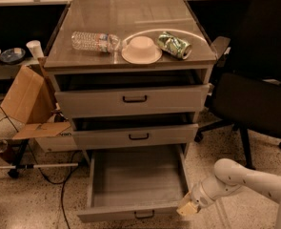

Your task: Close bottom drawer

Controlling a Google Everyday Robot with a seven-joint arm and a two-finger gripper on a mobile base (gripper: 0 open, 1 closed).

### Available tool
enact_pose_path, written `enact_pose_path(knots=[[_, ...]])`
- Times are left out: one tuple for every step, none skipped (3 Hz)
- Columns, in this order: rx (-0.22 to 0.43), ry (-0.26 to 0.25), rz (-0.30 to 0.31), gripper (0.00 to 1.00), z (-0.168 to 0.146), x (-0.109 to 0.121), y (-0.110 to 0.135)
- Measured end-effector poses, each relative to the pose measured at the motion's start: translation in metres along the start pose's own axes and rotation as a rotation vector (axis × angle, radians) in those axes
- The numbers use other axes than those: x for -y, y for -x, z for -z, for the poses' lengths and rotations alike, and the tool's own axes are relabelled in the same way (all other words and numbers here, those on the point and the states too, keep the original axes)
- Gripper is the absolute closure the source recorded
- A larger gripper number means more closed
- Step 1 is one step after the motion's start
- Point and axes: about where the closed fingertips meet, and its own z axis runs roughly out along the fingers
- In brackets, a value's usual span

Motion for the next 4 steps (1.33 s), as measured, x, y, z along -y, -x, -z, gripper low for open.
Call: enact_pose_path(knots=[[0.025,0.037,-0.031,0.89,-0.047,0.016,-0.020],[0.051,0.032,-0.042,1.00,-0.085,0.034,-0.038],[0.056,0.024,-0.040,1.00,-0.117,0.052,-0.053],[0.050,0.016,-0.043,1.00,-0.137,0.074,-0.063]])
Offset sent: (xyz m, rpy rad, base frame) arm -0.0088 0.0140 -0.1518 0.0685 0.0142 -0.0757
